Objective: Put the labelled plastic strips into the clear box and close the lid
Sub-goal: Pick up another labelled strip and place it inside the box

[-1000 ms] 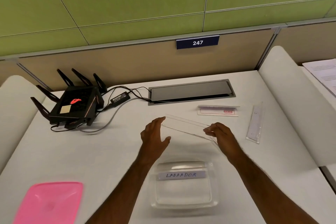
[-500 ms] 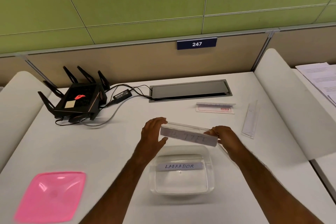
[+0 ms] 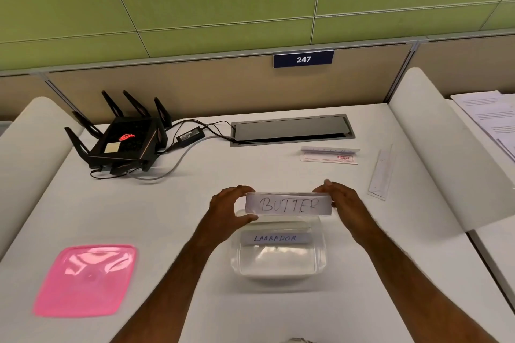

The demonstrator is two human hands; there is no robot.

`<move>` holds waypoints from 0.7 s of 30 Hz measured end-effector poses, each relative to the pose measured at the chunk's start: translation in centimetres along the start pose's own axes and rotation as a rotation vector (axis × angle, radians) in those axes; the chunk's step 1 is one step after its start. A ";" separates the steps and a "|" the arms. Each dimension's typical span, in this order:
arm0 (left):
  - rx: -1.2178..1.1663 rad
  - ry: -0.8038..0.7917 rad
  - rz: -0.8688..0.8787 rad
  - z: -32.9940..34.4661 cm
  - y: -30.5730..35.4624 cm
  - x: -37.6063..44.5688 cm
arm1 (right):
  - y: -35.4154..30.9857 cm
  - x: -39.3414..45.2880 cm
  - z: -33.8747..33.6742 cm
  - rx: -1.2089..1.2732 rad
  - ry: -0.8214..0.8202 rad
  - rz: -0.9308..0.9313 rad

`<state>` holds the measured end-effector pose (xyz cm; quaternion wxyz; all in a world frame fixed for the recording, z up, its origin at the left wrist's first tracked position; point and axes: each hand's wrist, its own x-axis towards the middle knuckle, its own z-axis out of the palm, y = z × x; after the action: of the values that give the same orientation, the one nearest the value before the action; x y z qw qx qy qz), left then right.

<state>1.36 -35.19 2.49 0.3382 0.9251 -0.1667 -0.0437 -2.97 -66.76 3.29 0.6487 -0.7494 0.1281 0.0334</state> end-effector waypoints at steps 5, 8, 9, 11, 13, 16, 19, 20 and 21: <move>-0.066 -0.014 -0.039 -0.4 0.0 -1.6 | 0.9 -1.8 0.1 -0.181 -0.100 -0.145; -0.099 -0.018 -0.046 -0.6 0.0 -2.2 | 1.8 -2.7 -0.3 -0.287 -0.159 -0.218; -0.098 -0.022 -0.049 -0.8 0.0 -2.4 | 2.1 -3.0 -0.2 -0.309 -0.170 -0.242; -0.089 -0.034 -0.059 -1.0 -0.1 -2.7 | 2.6 -3.3 -0.2 -0.331 -0.171 -0.270; -0.075 -0.051 -0.077 -1.2 -0.1 -3.0 | 2.9 -3.5 -0.1 -0.334 -0.167 -0.270; -0.048 -0.073 -0.102 -1.2 -0.2 -3.4 | 3.2 -3.6 -0.2 -0.351 -0.171 -0.254; -0.037 -0.082 -0.100 -0.9 -0.2 -3.8 | 3.6 -3.9 -0.2 -0.358 -0.176 -0.243; -0.035 -0.084 -0.102 -0.8 -0.2 -4.0 | 3.7 -4.0 -0.3 -0.360 -0.176 -0.240; -0.033 -0.086 -0.104 -0.6 -0.1 -4.2 | 3.9 -4.1 -0.3 -0.364 -0.177 -0.236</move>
<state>-2.39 -33.31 2.74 0.3431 0.9242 -0.1318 -0.1035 -7.89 -66.98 0.49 0.5110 -0.8580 -0.0258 0.0454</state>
